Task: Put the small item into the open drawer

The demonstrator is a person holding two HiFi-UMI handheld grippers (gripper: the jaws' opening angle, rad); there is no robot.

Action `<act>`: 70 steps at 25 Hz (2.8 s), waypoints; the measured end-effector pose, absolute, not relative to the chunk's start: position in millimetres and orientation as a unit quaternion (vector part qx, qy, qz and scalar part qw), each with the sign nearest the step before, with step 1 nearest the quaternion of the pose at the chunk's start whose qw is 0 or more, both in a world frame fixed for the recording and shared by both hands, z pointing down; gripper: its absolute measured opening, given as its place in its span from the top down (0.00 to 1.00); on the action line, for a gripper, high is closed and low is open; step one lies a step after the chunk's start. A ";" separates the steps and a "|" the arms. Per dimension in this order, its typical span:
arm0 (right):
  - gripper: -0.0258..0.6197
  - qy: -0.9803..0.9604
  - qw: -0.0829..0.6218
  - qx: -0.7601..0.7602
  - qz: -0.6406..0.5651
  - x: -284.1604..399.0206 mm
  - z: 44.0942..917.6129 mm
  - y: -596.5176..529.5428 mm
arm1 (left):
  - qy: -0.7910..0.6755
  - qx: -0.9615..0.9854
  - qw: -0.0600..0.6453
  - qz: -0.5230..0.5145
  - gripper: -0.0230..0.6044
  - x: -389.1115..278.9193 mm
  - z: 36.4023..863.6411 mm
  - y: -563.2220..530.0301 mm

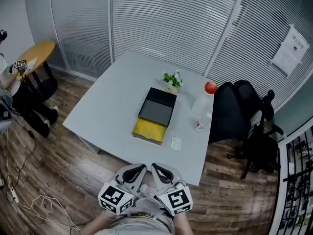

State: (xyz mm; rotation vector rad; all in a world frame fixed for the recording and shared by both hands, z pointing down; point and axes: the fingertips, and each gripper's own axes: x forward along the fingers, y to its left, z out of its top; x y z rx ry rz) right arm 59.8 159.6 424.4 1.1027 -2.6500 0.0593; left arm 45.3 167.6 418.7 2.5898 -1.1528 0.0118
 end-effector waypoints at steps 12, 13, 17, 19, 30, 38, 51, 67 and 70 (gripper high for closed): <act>0.96 -0.919 0.133 0.372 0.014 87.7 426.1 106.0 | -0.405 0.901 0.154 0.005 0.97 73.6 419.5 115.4; 0.96 -0.919 0.135 0.370 0.015 89.2 425.5 103.5 | -0.405 0.901 0.155 0.005 0.97 76.0 420.6 112.6; 0.96 -0.921 0.146 0.361 0.013 94.3 424.8 94.6 | -0.410 0.898 0.157 0.005 0.97 83.0 424.5 102.1; 0.96 -0.923 0.145 0.357 0.008 97.3 428.1 92.7 | -0.413 0.897 0.158 0.003 0.97 85.3 425.4 100.1; 0.96 -0.921 0.137 0.364 0.008 103.1 425.3 86.2 | -0.416 0.894 0.167 0.005 0.97 85.0 427.9 90.9; 0.96 -0.908 0.137 0.396 0.021 104.5 432.4 68.4 | -0.386 0.906 0.172 0.012 0.97 84.4 433.8 66.9; 0.96 -0.877 0.144 0.458 0.022 75.5 426.1 -15.9 | -0.324 0.930 0.172 0.012 0.97 53.5 429.9 -14.8; 0.96 -0.843 0.147 0.516 0.037 34.4 444.0 -83.2 | -0.242 0.954 0.172 0.045 0.97 13.0 446.4 -79.5; 0.96 -0.838 0.148 0.524 0.039 28.0 449.3 -88.0 | -0.231 0.956 0.172 0.047 0.97 5.7 449.8 -84.3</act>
